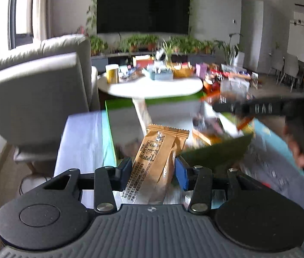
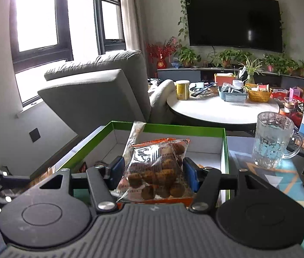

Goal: Organize snacks
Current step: 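Lower a tan paper-wrapped bar into the box with the left while the right holds the cookie bag, then release the tan bar into the box with the left while the right releases the cookie bag inside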

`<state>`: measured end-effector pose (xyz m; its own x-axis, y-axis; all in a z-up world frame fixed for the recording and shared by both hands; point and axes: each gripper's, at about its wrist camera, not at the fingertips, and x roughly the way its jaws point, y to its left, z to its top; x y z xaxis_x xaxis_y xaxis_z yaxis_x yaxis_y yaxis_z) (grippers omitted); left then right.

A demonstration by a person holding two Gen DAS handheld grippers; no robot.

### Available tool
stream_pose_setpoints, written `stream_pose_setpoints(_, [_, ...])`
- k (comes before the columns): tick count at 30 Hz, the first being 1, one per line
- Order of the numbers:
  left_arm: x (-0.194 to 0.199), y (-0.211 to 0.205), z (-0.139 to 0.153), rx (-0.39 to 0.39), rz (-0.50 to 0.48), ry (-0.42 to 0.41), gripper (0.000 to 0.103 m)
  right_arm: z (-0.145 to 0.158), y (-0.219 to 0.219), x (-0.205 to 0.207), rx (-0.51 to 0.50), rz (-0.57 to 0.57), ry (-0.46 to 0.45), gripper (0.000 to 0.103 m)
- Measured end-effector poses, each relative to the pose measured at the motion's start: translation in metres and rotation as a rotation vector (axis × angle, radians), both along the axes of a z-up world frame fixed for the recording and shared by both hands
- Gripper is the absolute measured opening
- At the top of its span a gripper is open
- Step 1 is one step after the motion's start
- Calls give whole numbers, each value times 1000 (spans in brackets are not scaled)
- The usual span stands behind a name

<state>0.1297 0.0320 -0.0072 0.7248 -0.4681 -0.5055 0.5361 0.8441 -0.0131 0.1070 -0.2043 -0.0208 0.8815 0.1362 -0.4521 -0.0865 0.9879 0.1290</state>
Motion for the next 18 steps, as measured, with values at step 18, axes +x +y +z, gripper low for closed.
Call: stream_pose_setpoints(18, [88,-66,-9,-11,37,59,41,-13,-25,45,41,-106,50,34])
